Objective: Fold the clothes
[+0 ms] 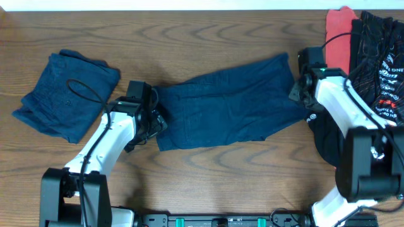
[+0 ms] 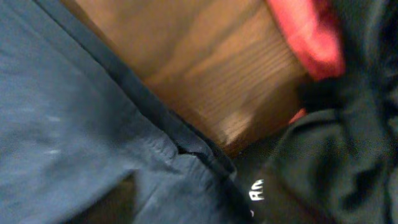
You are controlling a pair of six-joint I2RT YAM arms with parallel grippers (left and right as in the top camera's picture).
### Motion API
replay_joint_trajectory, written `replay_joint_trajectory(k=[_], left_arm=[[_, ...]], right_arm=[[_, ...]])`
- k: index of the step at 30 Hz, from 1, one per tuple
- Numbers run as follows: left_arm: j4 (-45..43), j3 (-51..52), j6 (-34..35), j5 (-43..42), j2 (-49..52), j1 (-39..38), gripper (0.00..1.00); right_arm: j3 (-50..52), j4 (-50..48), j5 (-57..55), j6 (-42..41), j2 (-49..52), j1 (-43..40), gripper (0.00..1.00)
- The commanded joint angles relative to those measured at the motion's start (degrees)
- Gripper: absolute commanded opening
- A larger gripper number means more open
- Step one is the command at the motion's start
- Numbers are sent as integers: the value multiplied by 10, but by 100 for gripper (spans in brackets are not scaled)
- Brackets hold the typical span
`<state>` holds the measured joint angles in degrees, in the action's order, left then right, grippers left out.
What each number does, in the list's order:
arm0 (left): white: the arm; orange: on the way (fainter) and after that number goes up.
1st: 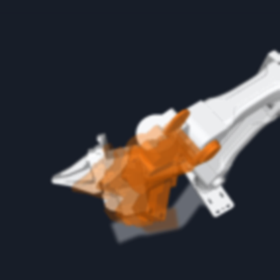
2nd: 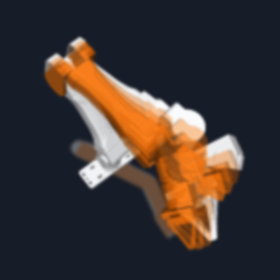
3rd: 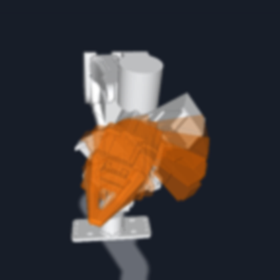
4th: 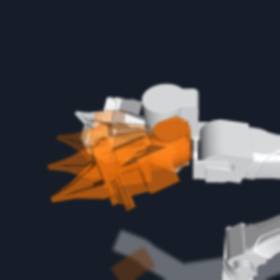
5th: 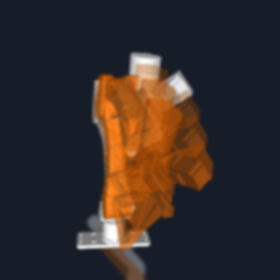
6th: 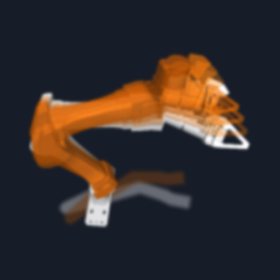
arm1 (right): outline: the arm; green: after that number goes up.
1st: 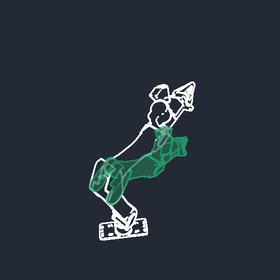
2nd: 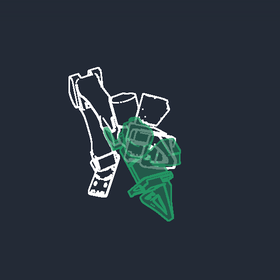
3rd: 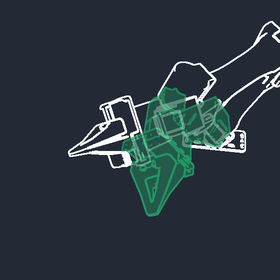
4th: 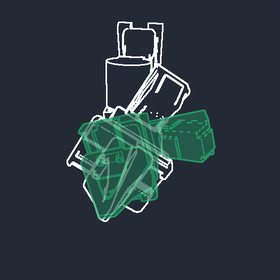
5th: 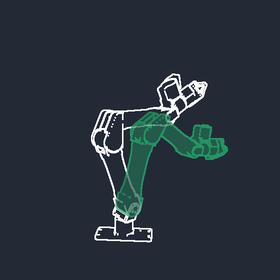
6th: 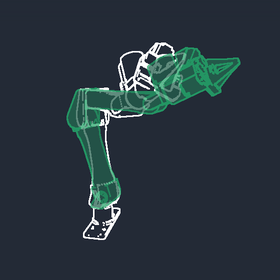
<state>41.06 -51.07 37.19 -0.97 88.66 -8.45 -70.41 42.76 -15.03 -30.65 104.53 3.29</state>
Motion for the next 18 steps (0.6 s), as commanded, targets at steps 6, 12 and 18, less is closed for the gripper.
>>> replay_joint_trajectory(k=[6, 12, 18], left_arm=[[-41, 0, -55, -112, -7, 0, 98], [-92, 0, -70, -151, 24, 0, 98], [-141, 0, -70, -175, 93, 0, 98]], right_arm=[[-1, 2, 8, 35, -73, 5, 90], [-1, -1, 33, 64, -120, 5, 88], [-1, 1, 84, 107, -135, 6, 82]])
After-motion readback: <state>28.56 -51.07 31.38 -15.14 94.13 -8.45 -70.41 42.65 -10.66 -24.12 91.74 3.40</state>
